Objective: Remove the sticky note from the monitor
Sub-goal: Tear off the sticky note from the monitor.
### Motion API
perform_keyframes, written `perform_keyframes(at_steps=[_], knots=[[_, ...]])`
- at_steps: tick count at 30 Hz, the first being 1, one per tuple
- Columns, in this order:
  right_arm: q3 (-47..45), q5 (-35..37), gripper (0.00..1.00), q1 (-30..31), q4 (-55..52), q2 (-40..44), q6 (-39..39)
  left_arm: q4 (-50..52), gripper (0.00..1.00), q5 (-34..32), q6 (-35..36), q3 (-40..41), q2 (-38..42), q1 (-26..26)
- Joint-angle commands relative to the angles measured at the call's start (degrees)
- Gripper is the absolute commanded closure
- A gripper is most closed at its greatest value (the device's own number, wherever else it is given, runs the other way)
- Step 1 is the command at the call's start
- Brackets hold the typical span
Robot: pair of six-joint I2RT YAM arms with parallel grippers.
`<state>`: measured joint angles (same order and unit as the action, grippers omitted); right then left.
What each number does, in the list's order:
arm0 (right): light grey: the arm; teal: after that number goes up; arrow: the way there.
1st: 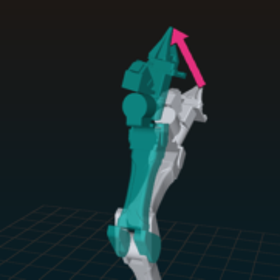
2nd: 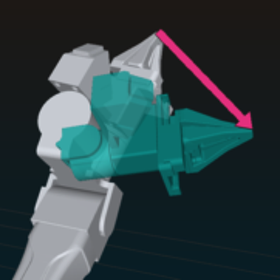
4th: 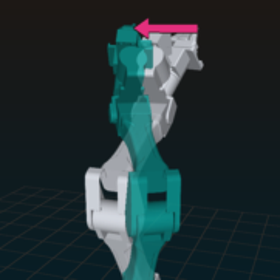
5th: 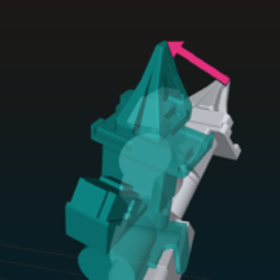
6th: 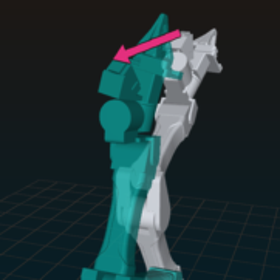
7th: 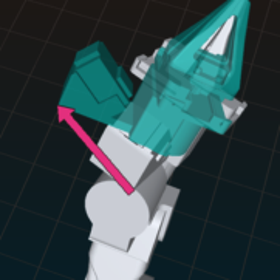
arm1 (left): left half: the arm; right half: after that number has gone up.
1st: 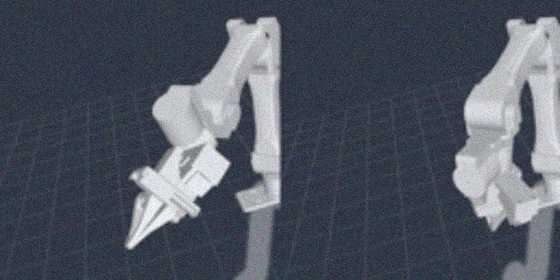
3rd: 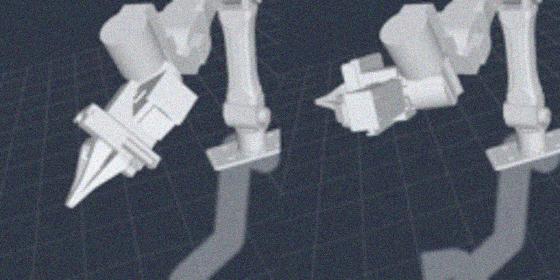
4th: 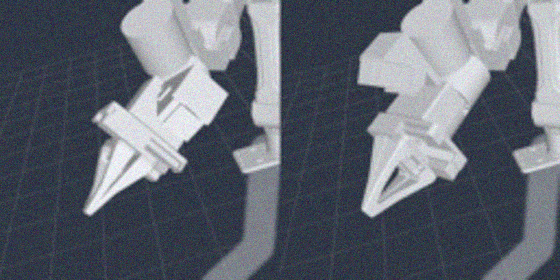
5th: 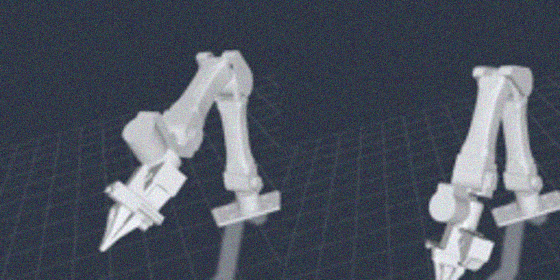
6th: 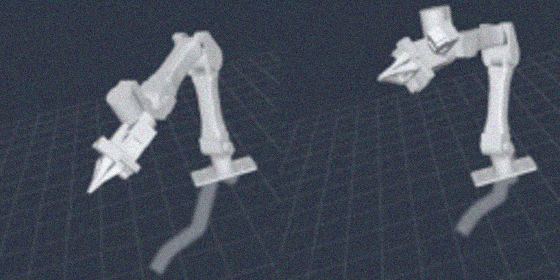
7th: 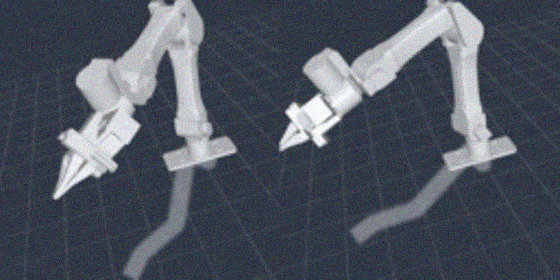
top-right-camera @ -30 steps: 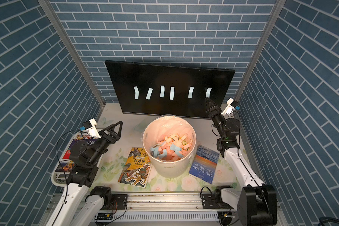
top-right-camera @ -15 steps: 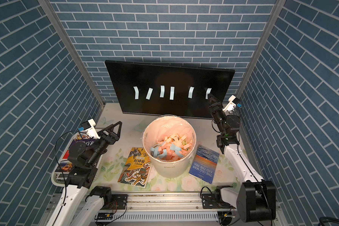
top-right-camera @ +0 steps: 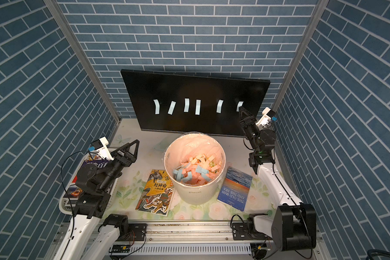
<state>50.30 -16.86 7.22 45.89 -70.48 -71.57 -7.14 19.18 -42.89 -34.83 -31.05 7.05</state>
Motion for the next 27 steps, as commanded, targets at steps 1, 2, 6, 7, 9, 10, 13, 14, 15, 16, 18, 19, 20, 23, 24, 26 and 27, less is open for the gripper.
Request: perform_keyframes(at_steps=[1,2,6,7,9,10,13,14,15,16,18,19,20,23,24,26,27], knots=[[2.2,-1.2,0.68,-0.2,1.3,-0.4,0.2,0.6,0.00,0.3,0.8,-1.5,0.7,0.2],[2.4,-1.3,0.70,-0.2,1.2,-0.5,0.2,0.7,0.00,0.2,0.8,-1.6,0.8,0.2],[2.7,-1.5,0.75,-0.2,0.6,-0.9,0.1,1.1,0.00,0.1,0.8,-1.7,1.3,0.2],[2.8,-1.5,0.76,-0.2,0.4,-0.9,0.1,1.3,0.00,0.1,0.8,-1.8,1.3,0.2],[2.8,-1.7,0.79,-0.2,0.3,-1.0,0.1,1.5,0.00,0.1,0.9,-2.0,1.4,0.2],[2.7,-1.7,0.81,-0.2,0.2,-1.1,0.1,1.7,0.00,0.1,0.9,-2.0,1.5,0.2],[2.5,-1.8,0.86,-0.2,-0.1,-1.0,0.0,2.0,0.00,0.0,1.0,-2.1,1.8,0.2],[2.4,-1.8,0.88,-0.2,-0.2,-1.0,0.0,2.1,0.00,0.0,1.0,-2.0,1.9,0.2],[2.2,-1.9,0.90,-0.2,-0.2,-0.9,-0.1,2.1,0.00,-0.1,1.1,-2.0,2.0,0.2],[2.1,-1.9,0.92,-0.2,-0.3,-0.9,-0.1,2.2,0.00,-0.1,1.1,-2.0,2.0,0.2],[1.7,-1.9,0.96,-0.2,-0.4,-0.7,-0.1,2.3,0.00,-0.1,1.1,-2.0,2.2,0.2],[1.5,-1.9,0.98,-0.2,-0.4,-0.6,-0.1,2.3,0.00,-0.1,1.1,-1.9,2.2,0.2],[1.3,-2.0,1.00,-0.2,-0.4,-0.5,-0.1,2.3,0.00,-0.1,1.1,-1.8,2.2,0.2],[0.8,-2.3,1.00,-0.2,-0.5,-0.1,0.0,2.5,0.00,-0.1,1.1,-1.7,2.4,0.2],[0.5,-2.5,1.00,-0.2,-0.5,0.1,0.0,2.5,0.00,-0.1,1.1,-1.7,2.4,0.2],[-0.2,-2.6,1.00,-0.2,-0.4,0.5,0.0,2.6,0.00,0.0,1.2,-1.6,2.5,0.2],[-0.5,-2.6,1.00,-0.2,-0.4,0.8,0.1,2.6,0.00,0.0,1.2,-1.6,2.5,0.2]])
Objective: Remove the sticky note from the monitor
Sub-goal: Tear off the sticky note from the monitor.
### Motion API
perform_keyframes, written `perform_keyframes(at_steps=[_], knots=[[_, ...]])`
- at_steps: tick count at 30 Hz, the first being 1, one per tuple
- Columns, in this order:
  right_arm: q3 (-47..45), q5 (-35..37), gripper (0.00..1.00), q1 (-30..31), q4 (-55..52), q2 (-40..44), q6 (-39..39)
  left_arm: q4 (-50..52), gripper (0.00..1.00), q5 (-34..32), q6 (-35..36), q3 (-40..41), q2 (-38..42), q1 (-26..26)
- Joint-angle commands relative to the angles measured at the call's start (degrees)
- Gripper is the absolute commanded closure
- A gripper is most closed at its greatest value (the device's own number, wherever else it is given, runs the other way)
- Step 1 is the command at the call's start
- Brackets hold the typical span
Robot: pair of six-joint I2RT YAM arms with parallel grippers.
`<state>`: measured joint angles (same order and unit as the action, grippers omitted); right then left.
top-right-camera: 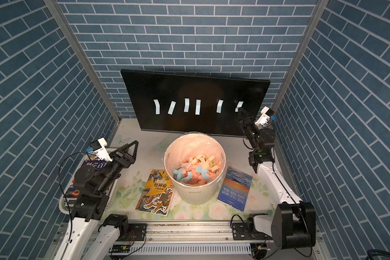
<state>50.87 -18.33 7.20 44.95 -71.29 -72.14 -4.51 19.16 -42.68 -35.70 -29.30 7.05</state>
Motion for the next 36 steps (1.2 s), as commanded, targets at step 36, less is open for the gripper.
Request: perform_keyframes(at_steps=[36], knots=[[-7.8,-12.6,1.00,2.9,-8.4,12.7,14.5,0.7,0.00,0.5,0.1,0.1,3.2,0.2]])
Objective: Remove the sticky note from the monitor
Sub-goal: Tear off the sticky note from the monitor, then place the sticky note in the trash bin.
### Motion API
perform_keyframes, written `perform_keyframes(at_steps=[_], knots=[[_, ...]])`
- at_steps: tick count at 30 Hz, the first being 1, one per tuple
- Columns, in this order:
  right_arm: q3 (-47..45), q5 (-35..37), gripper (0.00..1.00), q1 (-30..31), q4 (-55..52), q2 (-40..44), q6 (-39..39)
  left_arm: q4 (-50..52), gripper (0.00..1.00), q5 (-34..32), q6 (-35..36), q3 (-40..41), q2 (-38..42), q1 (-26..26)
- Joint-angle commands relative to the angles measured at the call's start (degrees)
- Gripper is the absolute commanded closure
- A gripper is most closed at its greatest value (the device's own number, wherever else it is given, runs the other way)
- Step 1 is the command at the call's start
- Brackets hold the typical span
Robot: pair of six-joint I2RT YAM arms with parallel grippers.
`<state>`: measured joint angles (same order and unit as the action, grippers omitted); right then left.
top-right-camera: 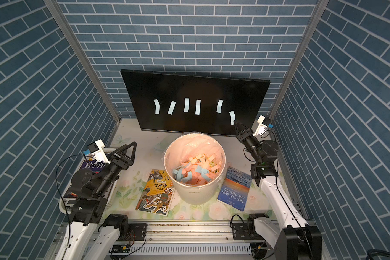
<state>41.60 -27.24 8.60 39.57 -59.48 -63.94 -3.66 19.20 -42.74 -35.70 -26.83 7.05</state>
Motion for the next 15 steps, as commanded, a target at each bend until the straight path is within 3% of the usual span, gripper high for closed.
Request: perform_keyframes(at_steps=[1,15], knots=[[1.9,-4.2,1.00,2.3,-4.3,0.9,7.7,-0.2,0.00,0.5,0.1,0.1,0.7,0.2],[7.8,-4.0,1.00,14.2,-20.4,1.6,26.2,-0.4,0.00,0.9,-0.1,1.0,0.7,0.2]])
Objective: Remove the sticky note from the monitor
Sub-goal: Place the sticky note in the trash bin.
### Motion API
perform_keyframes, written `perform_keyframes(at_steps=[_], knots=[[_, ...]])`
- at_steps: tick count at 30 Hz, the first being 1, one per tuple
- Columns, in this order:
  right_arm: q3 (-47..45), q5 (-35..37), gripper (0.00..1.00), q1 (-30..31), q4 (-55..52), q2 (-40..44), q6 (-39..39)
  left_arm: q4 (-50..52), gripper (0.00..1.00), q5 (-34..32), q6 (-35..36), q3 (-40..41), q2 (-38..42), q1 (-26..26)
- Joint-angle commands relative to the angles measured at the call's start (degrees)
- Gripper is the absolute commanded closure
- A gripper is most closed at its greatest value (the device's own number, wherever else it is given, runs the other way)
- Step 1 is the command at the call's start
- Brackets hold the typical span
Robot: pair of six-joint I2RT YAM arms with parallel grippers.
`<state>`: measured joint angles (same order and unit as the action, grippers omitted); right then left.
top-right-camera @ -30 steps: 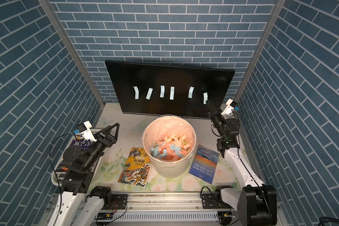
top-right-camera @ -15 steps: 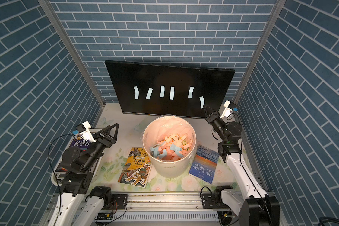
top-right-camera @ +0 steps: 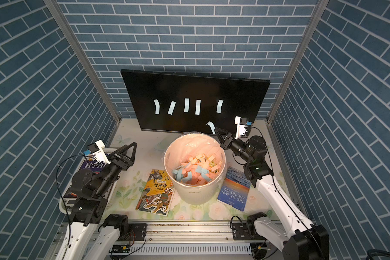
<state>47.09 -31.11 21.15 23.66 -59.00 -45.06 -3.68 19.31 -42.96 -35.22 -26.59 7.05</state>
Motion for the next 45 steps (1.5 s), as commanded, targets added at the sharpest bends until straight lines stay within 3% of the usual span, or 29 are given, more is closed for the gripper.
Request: perform_keyframes(at_steps=[1,13,22,32,38,45], knots=[[2.6,0.1,1.00,2.3,-5.4,1.2,8.2,-0.4,0.00,0.9,0.1,0.5,0.5,0.2],[7.8,6.1,1.00,12.8,-20.8,0.8,22.8,-1.4,0.00,1.6,-0.7,1.2,-0.3,0.2],[12.4,17.1,1.00,21.9,-31.8,-1.7,32.0,-2.5,0.00,2.1,-1.2,1.9,-1.0,0.2],[16.1,31.3,1.00,30.4,-38.3,-5.9,37.5,-2.9,0.00,2.5,-1.1,2.1,-1.9,0.2],[17.1,35.9,1.00,33.6,-39.7,-7.8,38.8,-2.8,0.00,2.6,-1.1,2.5,-1.8,0.2],[17.7,37.8,0.85,35.2,-39.8,-8.1,39.2,-2.7,0.00,2.7,-1.1,2.5,-1.8,0.2]])
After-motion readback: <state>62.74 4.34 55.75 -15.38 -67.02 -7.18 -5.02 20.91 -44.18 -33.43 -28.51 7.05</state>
